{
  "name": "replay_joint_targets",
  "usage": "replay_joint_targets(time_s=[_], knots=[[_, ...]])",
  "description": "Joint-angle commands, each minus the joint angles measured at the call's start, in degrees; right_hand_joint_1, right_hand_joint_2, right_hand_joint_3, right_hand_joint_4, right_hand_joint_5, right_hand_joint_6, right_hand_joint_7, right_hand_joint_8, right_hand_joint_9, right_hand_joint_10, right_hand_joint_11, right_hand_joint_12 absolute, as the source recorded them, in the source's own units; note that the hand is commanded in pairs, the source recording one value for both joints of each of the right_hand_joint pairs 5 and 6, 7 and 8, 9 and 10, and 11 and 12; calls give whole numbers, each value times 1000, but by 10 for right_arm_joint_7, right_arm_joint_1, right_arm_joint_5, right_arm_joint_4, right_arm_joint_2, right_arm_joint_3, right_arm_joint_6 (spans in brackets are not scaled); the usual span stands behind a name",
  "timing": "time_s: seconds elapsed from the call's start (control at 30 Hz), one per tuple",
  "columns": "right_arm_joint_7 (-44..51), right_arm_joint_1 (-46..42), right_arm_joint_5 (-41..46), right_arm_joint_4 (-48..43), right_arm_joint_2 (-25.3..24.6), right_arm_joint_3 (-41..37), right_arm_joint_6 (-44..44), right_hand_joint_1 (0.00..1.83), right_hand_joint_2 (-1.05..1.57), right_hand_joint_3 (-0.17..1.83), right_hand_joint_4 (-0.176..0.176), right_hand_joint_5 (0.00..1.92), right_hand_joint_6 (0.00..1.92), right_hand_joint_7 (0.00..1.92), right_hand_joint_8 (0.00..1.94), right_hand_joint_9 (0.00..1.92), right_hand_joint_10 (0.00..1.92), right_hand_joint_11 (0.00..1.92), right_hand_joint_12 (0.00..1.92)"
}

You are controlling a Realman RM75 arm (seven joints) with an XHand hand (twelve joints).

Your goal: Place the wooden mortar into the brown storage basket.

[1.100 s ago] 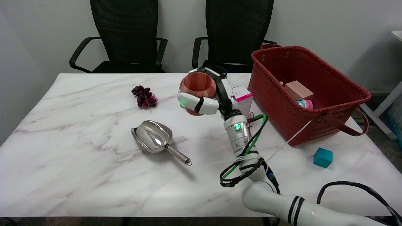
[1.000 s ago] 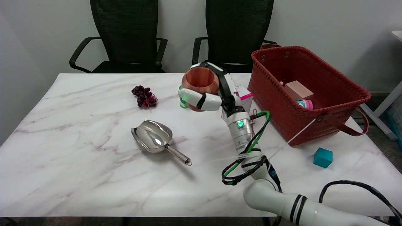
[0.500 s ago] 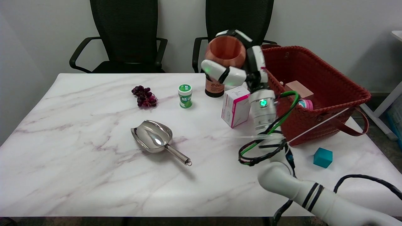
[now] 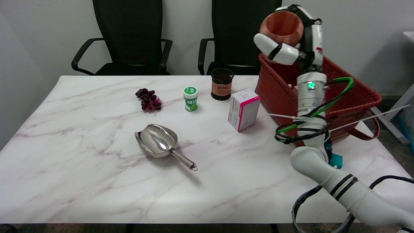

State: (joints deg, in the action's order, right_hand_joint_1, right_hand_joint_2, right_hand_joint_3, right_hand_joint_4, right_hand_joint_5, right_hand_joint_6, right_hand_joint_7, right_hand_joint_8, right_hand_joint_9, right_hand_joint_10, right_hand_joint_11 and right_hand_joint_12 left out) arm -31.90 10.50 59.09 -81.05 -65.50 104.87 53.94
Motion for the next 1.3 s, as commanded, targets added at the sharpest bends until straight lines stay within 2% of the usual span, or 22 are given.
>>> replay_joint_targets(time_s=[0.03,0.2,0.4,0.6,0.93,1.03,1.07,1.2,1.3], knots=[[57,-3,99,76,65,-134,-50,1162,723,644,0,933,933,1348,1348,1299,1299,1166,1166],[75,21,101,100,67,-156,-118,1166,704,637,0,912,912,1342,1342,1300,1300,1185,1185],[216,33,111,77,71,-211,-268,1193,688,556,0,872,872,1329,1329,1333,1333,1218,1218],[311,50,165,105,72,-211,-314,1199,676,562,0,846,846,1310,1310,1328,1328,1207,1207],[371,109,183,198,73,-208,-416,1246,592,606,0,731,731,1254,1254,1278,1278,1134,1134],[396,137,176,217,73,-207,-470,1210,561,596,0,640,640,1231,1231,1263,1263,1121,1121],[417,149,175,225,73,-204,-489,1217,546,582,0,554,554,1216,1216,1257,1257,1117,1117],[473,176,174,243,73,-191,-512,1243,536,541,0,369,369,1170,1170,1225,1225,1091,1091],[481,183,165,247,73,-185,-515,1255,505,564,0,321,321,1137,1137,1193,1193,1060,1060]])
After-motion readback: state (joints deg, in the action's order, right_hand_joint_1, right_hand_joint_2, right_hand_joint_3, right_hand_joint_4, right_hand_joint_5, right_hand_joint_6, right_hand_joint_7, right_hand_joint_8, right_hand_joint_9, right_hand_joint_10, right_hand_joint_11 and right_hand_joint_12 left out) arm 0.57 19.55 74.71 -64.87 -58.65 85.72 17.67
